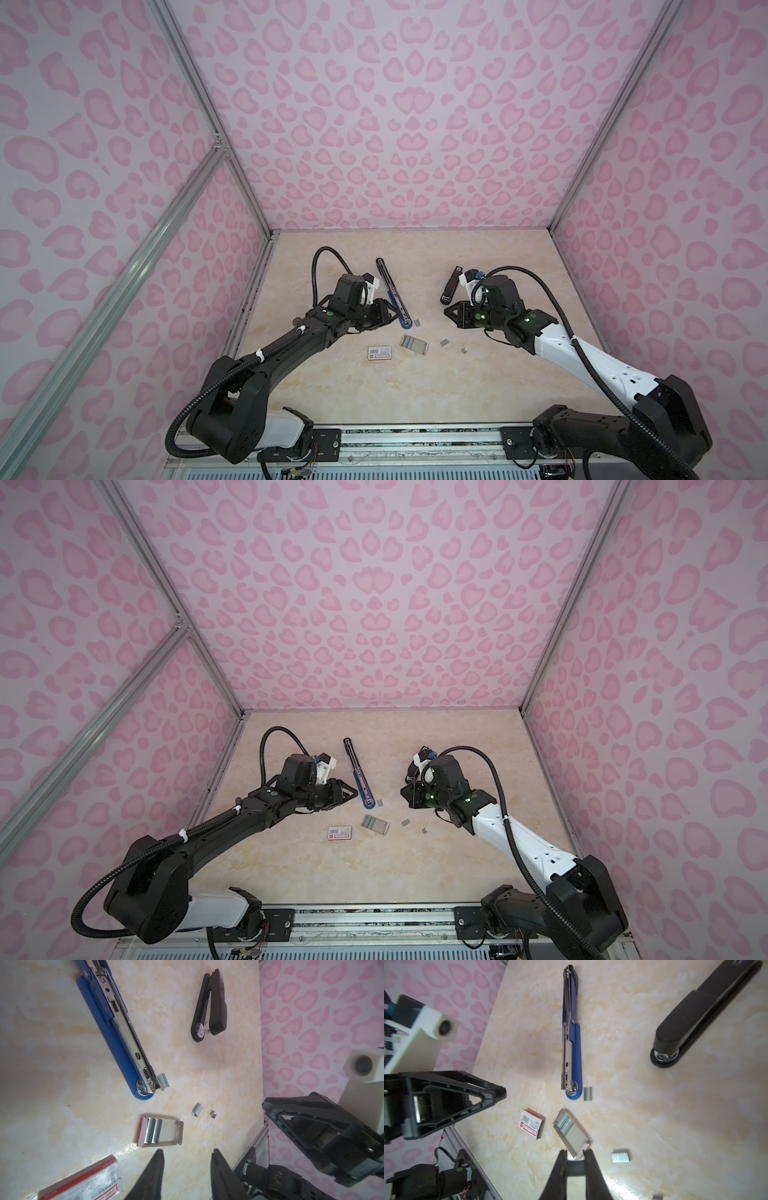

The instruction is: Load the staples into the stapler

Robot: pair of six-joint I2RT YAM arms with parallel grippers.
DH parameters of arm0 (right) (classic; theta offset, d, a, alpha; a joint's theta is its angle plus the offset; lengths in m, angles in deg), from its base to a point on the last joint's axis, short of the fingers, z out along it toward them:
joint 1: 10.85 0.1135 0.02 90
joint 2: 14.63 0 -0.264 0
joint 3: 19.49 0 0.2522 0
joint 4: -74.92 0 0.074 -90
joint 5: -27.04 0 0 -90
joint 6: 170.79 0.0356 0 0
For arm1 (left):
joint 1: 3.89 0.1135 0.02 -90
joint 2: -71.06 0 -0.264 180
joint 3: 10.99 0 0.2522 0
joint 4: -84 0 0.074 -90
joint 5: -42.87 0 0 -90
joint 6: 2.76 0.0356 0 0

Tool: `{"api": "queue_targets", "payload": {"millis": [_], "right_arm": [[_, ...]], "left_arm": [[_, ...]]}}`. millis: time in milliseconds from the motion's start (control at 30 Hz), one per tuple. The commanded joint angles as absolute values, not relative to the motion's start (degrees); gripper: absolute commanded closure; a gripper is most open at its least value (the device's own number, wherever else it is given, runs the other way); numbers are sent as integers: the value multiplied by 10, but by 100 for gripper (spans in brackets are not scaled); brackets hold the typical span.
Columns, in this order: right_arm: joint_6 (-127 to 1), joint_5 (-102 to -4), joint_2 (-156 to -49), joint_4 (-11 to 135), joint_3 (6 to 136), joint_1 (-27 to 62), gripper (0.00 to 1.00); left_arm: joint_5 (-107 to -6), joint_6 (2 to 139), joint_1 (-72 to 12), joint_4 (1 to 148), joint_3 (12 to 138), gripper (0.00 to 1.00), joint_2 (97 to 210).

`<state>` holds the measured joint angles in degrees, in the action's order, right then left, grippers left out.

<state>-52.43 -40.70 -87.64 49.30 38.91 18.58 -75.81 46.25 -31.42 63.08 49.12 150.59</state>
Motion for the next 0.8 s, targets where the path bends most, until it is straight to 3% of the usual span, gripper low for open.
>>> {"api": "queue_targets", "payload": {"millis": [0, 333, 600, 767], "right_arm": [[-539, -448, -899, 485, 377, 188, 84], [-555, -510, -1025, 460, 403, 184, 83], [-556, -542, -1066, 447, 415, 185, 78], [-555, -542, -1064, 443, 415, 184, 68]], "left_arm": [[-752, 493, -322, 592, 493, 59, 1514], [-698, 555, -385, 498, 543, 60, 1569], [-662, 579, -420, 464, 575, 61, 1602], [-646, 590, -435, 447, 596, 62, 1622]]}}
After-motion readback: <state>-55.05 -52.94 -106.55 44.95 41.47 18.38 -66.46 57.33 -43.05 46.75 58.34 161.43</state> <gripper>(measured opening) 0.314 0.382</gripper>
